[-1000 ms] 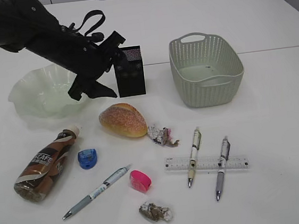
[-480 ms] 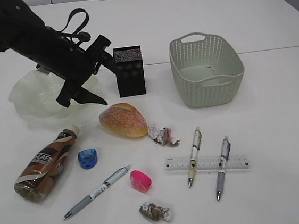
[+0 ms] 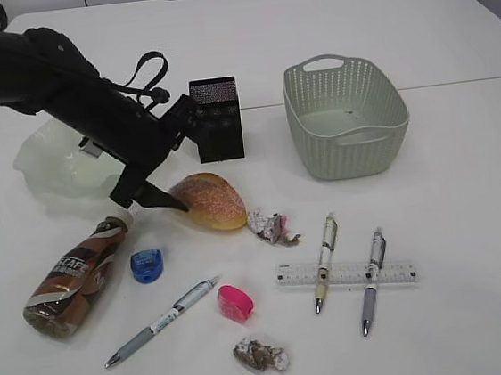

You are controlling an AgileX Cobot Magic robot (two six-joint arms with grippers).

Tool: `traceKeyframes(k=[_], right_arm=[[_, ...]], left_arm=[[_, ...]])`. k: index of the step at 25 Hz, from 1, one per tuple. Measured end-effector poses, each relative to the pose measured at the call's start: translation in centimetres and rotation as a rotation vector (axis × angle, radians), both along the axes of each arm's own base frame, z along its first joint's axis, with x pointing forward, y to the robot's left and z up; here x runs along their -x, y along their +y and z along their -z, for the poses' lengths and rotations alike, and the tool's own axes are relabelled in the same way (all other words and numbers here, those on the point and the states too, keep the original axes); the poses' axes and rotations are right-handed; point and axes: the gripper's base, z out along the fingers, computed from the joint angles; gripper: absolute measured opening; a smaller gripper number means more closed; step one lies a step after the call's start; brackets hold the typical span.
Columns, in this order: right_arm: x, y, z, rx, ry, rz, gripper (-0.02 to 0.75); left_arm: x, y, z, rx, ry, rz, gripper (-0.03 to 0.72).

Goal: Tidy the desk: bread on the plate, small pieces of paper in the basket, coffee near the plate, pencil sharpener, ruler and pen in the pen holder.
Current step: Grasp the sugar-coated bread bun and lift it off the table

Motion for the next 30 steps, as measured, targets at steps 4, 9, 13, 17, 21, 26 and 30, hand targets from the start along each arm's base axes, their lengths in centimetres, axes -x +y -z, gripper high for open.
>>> traceKeyframes(k=[4, 9, 13, 17, 21, 26, 30], right_arm=[[0.0, 0.0, 0.0, -0.002, 0.001, 0.0, 0.527], [0.0, 0.0, 0.0, -0.001, 0.001, -0.002, 0.527], [0.0, 0.1, 0.0, -0.005, 0.001, -0.002, 0.527], [0.0, 0.1, 0.0, -0.012, 0.001, -0.002, 0.527], [0.0, 0.1, 0.0, -0.012, 0.001, -0.002, 0.527], [0.0, 0.1, 0.0, -0.013, 0.003, -0.003, 0.527], [0.0, 0.1, 0.0, -0.013, 0.003, -0.003, 0.527]], left_arm=[[-0.4, 0.1, -0.1, -0.002, -0.036, -0.024, 0.668], [-0.6, 0.0, 0.5, 0.005, -0.031, -0.042, 0.67], [-0.7, -0.1, 1.2, 0.01, -0.016, -0.051, 0.67], [-0.7, -0.2, 1.5, 0.019, -0.009, -0.063, 0.67], [-1.0, -0.7, 2.0, 0.03, -0.005, -0.068, 0.669], [-1.7, -1.8, 2.3, 0.044, -0.019, -0.058, 0.666], [-1.9, -2.1, 2.9, 0.045, -0.01, -0.05, 0.617]])
